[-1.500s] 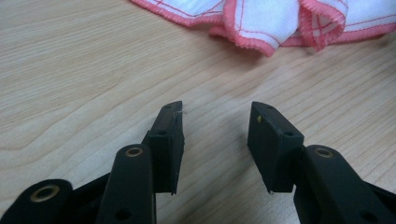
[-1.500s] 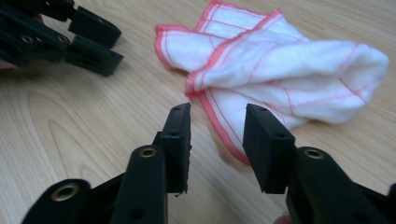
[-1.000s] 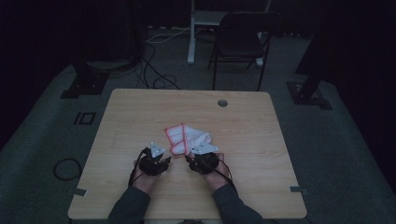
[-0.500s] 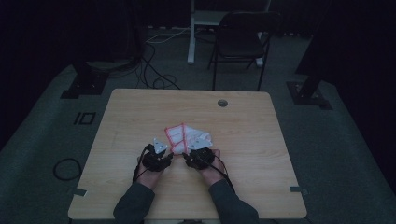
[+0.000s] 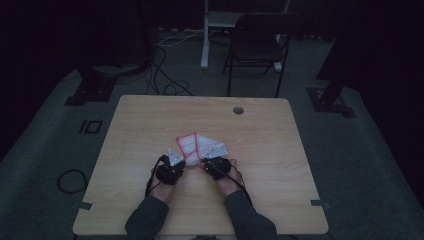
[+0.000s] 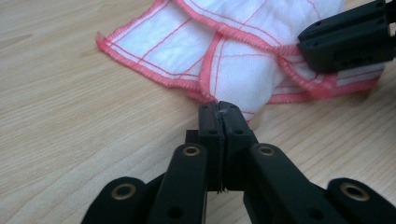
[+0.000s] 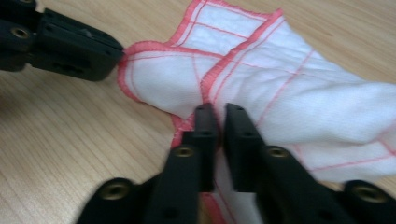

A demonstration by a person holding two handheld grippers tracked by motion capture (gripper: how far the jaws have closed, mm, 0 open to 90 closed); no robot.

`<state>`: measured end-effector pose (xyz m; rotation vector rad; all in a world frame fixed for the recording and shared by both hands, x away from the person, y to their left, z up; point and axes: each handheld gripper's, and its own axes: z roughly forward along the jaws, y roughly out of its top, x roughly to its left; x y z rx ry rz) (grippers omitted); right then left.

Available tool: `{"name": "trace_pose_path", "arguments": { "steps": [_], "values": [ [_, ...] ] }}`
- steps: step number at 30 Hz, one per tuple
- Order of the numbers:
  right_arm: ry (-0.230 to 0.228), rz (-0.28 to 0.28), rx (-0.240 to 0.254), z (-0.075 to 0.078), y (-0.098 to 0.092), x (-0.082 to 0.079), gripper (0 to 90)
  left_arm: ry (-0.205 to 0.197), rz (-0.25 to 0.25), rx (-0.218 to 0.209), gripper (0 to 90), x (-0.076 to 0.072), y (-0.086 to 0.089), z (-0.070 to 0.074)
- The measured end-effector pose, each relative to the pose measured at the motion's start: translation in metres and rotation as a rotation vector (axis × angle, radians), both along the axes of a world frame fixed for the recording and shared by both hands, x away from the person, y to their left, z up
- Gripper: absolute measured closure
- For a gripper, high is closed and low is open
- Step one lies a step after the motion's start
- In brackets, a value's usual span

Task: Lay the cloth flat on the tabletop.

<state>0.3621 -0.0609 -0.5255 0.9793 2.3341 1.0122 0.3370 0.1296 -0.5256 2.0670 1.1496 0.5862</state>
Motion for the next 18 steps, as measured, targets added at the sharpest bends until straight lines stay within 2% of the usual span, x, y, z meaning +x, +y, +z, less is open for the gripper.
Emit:
{"name": "trace_pose_path", "arguments": {
  "steps": [7, 12, 18],
  "values": [
    [-0.011, -0.011, 0.025, 0.008, -0.009, 0.003, 88.7, -0.019, -0.006, -0.004, 90.0, -0.004, 0.002, 0.003],
    [-0.032, -0.035, 0.036, 0.021, -0.02, 0.009, 88.9, -0.017, 0.003, -0.007, 90.0, -0.006, 0.009, 0.003],
    [-0.04, -0.065, 0.052, 0.03, -0.032, 0.014, 89.0, -0.01, 0.018, -0.02, 90.0, -0.007, 0.017, 0.003]
  ]
}}
